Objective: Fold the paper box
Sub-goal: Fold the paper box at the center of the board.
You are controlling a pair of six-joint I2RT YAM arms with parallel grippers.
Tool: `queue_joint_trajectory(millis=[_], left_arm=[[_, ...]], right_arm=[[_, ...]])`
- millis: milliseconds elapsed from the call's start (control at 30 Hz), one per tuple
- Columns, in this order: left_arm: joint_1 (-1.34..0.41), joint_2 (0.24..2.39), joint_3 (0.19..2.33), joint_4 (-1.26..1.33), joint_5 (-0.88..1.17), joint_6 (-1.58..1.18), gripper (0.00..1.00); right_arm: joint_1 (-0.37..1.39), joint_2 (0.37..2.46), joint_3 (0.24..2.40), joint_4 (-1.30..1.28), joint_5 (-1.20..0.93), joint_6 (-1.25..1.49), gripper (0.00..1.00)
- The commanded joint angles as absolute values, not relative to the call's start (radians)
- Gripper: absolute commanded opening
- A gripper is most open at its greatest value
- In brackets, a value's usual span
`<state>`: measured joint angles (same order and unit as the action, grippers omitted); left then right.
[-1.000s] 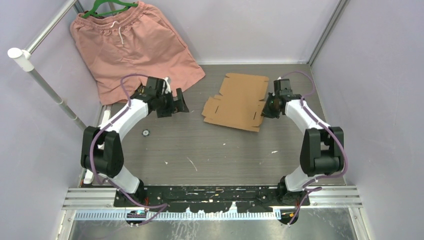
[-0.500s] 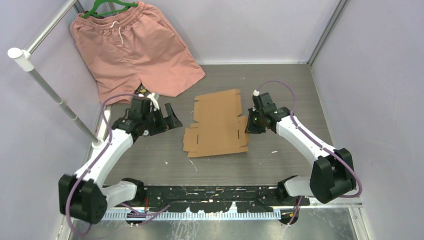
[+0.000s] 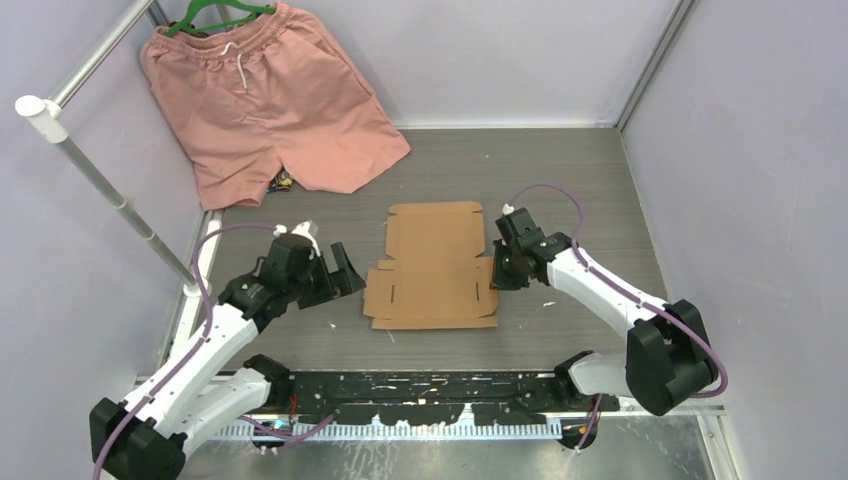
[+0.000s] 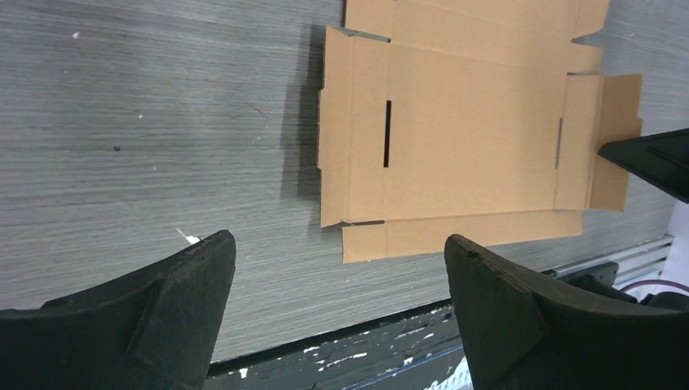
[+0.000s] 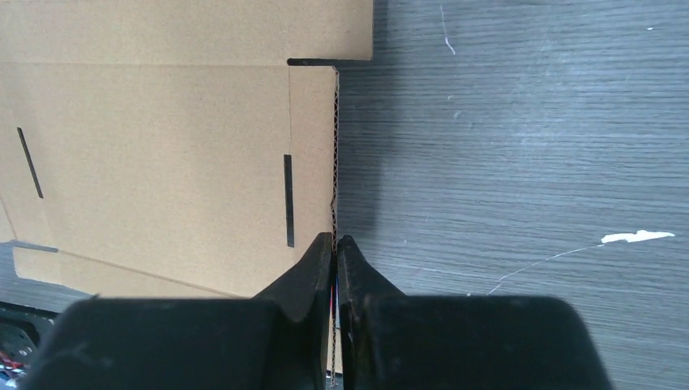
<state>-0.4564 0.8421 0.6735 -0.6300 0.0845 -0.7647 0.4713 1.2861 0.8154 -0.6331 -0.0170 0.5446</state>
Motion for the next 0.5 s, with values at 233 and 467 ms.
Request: queue_joint_trajectory(millis=[233,467], left_arm=[[-0.500,0.924,0.663,-0.537,-0.036,-0.790,1.00],[-0.500,1.047,0.645,-0.442,0.026,-0.755,1.00]], right_arm=[[0.475,1.262,0.801,-0.551,-0.077,0.557,0.10],[0.478,1.271,0.802,-0.558,-0.087,0.546,0.10]])
